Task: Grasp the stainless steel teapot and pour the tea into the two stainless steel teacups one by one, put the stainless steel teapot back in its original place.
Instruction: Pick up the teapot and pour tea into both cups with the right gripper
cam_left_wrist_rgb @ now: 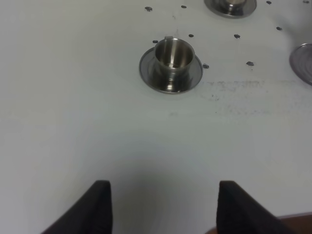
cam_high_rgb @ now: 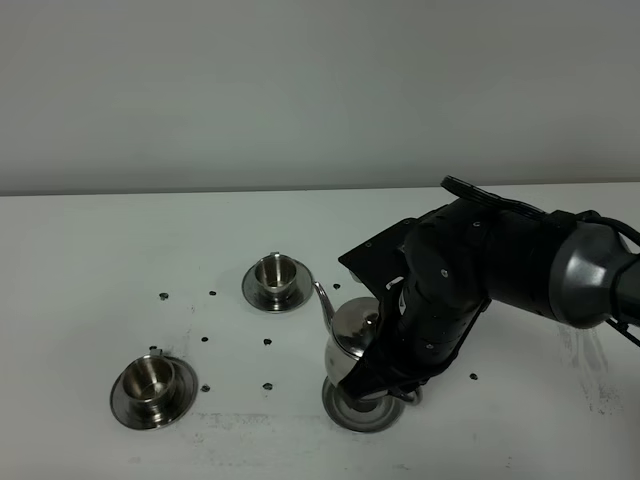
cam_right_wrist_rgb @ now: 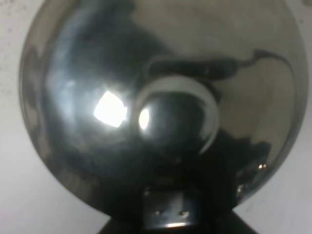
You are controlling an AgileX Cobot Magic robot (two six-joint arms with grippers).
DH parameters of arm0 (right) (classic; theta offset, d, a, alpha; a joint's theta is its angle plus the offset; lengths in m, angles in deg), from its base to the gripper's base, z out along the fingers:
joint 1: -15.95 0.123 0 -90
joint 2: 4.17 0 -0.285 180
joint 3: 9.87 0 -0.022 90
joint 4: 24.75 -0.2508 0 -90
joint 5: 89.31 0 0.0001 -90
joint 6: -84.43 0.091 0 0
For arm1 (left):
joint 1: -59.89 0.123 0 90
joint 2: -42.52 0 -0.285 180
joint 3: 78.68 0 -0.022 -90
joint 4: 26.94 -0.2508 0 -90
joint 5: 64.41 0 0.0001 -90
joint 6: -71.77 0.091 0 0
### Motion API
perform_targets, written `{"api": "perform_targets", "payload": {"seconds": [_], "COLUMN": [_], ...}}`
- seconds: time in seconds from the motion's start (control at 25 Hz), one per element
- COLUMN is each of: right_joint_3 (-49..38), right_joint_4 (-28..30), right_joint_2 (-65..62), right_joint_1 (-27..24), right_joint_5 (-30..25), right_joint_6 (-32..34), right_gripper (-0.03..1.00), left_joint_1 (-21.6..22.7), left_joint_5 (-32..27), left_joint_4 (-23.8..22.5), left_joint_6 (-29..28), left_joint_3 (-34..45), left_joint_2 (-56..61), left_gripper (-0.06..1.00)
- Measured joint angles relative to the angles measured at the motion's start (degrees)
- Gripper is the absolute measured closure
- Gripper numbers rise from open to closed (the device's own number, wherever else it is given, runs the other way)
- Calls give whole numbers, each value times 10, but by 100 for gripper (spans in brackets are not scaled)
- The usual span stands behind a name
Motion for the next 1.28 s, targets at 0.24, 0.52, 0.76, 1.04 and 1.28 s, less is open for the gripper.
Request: {"api": "perform_targets", "payload": {"seconds": [0.24, 0.52, 0.76, 1.04, 1.28], "right_joint_3": [55, 210, 317, 402, 418], "right_joint_4": [16, 31, 45, 65, 118], "right_joint_2": [7, 100, 183, 237, 240], "right_joint_1": [-8, -22, -23, -33, -56], "right_joint_5": [-6, -71, -122, -159, -158], "right_joint_6": [-32, -104, -178, -251, -288], "right_gripper": [78, 78, 78, 78, 78], "left_joint_1": [0, 0, 0, 0, 0], "left_joint_5": [0, 0, 0, 0, 0], "left_joint_4": [0, 0, 0, 0, 0], "left_joint_6": [0, 0, 0, 0, 0], "left_joint_3": [0, 0, 0, 0, 0], "left_joint_2": [0, 0, 0, 0, 0], "left_gripper": [44, 44, 44, 44, 44]}}
